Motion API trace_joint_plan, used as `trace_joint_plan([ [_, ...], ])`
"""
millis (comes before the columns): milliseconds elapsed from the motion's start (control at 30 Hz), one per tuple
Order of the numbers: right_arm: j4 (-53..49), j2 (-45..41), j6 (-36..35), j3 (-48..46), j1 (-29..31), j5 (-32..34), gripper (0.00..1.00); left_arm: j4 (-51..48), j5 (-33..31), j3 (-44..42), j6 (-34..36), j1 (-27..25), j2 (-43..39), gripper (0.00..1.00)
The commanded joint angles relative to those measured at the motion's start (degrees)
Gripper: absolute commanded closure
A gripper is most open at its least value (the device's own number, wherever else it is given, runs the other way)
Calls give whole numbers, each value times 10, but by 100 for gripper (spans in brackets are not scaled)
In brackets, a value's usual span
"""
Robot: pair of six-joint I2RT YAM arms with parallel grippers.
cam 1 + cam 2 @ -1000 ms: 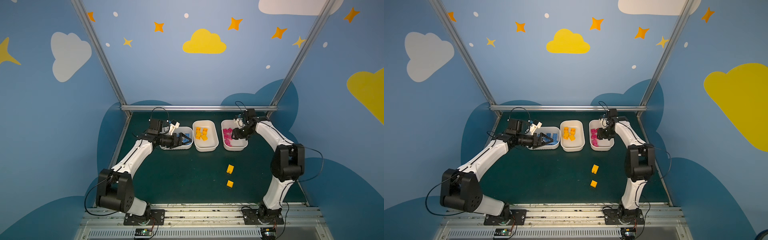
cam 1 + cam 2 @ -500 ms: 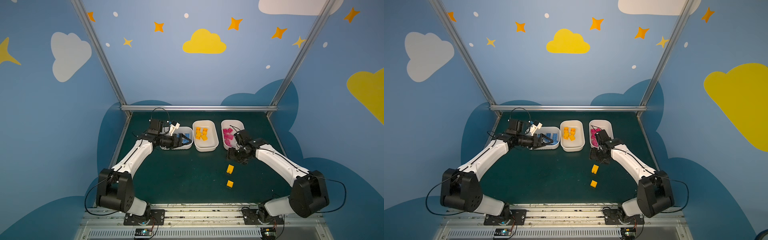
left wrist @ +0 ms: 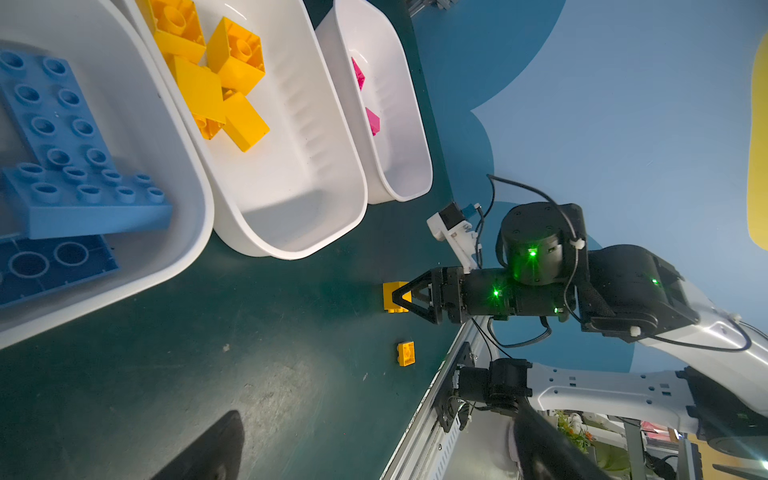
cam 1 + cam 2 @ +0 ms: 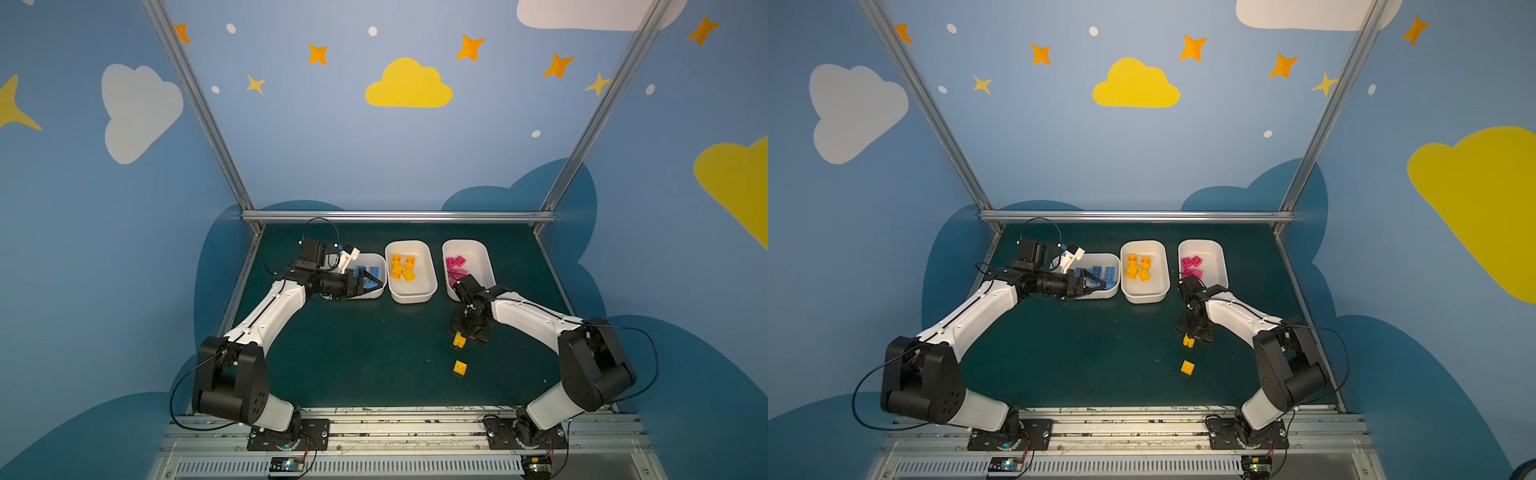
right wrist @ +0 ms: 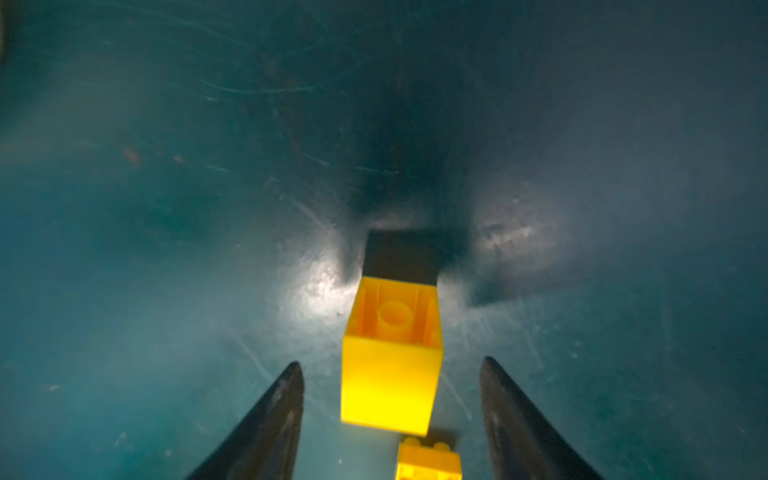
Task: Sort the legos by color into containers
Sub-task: 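Return the right gripper to the table and grasp a yellow 2x2 brick, then carry the yellow brick into the middle bin and open the right gripper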
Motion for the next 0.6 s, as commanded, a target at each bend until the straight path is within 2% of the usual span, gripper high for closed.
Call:
trace_joint_plan([
  [0,-2,21,8,10,8,16,43,-15,-2,-3,14,0,-3,1],
  [133,-23,30,-6,23,17,34,59,-17,-3,-6,18,0,-6,1],
  [200,-31,15,-20,32,17,41,70,-20,-4,-7,20,1,-6,1],
  [267,-42,-3,-41,52,17,49,76,-22,-4,-7,21,2,-7,1],
  [433,-52,-11,-97,143,21,35,81,-25,-3,-4,21,3,-6,1],
  [567,-50,39,-146,245,23,26,81,-19,-2,1,11,3,-4,1],
])
